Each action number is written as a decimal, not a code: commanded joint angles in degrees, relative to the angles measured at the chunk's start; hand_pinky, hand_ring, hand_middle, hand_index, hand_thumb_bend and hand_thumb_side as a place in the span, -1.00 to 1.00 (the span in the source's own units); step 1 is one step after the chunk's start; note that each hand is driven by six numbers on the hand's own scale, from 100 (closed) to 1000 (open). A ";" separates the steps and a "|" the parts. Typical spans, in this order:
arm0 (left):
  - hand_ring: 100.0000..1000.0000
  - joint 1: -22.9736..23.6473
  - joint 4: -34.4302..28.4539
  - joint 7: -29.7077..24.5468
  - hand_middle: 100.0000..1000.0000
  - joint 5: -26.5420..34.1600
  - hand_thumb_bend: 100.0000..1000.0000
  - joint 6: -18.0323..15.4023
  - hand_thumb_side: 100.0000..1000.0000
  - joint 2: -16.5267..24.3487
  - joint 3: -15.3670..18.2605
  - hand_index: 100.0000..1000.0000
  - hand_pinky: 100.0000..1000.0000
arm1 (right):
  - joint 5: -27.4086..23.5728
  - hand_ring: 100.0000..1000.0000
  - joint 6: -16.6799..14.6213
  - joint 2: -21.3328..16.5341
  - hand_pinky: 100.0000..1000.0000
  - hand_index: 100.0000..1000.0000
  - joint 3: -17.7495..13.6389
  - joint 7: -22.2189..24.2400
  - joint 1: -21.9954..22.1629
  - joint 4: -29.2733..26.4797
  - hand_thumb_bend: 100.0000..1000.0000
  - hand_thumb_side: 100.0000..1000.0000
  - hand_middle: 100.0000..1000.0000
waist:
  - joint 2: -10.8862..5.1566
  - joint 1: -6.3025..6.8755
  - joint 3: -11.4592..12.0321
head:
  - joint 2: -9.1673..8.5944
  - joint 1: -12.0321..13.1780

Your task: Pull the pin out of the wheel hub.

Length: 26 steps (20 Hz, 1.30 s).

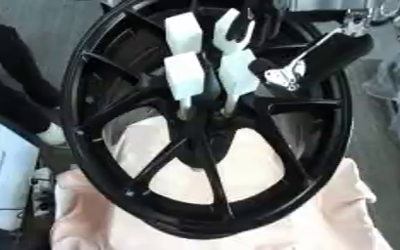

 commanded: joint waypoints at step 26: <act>0.50 -1.08 -1.23 -0.19 0.26 -0.14 -0.51 -0.01 0.21 1.15 0.33 0.37 0.19 | 2.32 0.33 -3.33 -0.45 0.30 0.65 1.10 1.79 0.37 1.53 -1.00 -0.14 0.39 | -0.84 -0.26 0.89 | 0.42 0.07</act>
